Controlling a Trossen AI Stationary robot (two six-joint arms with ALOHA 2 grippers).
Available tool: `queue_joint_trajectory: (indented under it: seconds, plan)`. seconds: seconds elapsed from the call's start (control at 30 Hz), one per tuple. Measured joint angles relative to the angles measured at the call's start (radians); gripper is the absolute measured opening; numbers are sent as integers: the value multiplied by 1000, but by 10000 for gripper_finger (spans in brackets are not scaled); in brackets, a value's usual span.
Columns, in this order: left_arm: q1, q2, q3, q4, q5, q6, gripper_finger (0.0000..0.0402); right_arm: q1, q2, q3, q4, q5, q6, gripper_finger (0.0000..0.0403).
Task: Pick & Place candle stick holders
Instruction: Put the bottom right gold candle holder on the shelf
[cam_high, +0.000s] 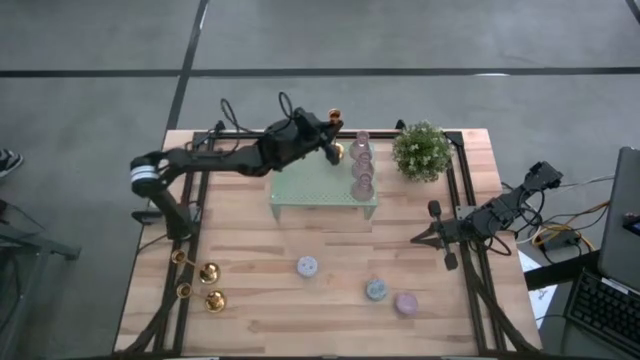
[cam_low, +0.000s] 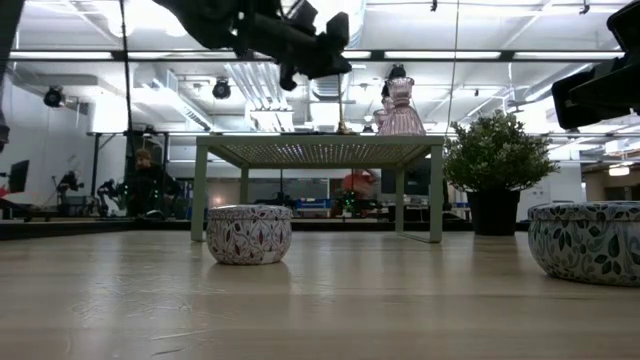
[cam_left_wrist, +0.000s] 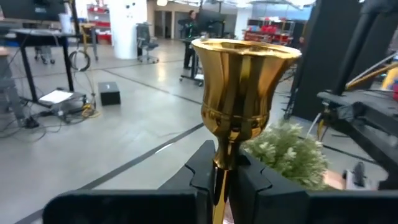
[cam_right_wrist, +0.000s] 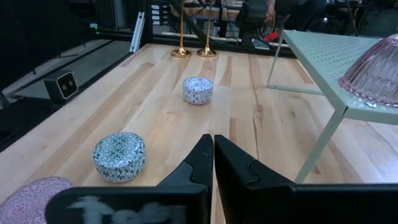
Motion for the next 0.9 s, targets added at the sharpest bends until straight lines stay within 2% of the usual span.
queue_joint_trajectory:
  seconds: [0.3, 0.53, 0.7, 0.9]
  plan:
    - [3, 98, 74, -39, 0, 61, 19, 0, 0, 0, 0, 0, 0, 8]
    - [5, 95, 71, -67, -62, 65, 27, 0, 0, 0, 0, 0, -1, 8]
    - [6, 91, 71, -67, -64, 61, 21, 0, 0, 0, 0, 0, -1, 8]
    - [9, 91, 71, -99, -76, 49, 36, 0, 0, 0, 0, 0, 1, 8]
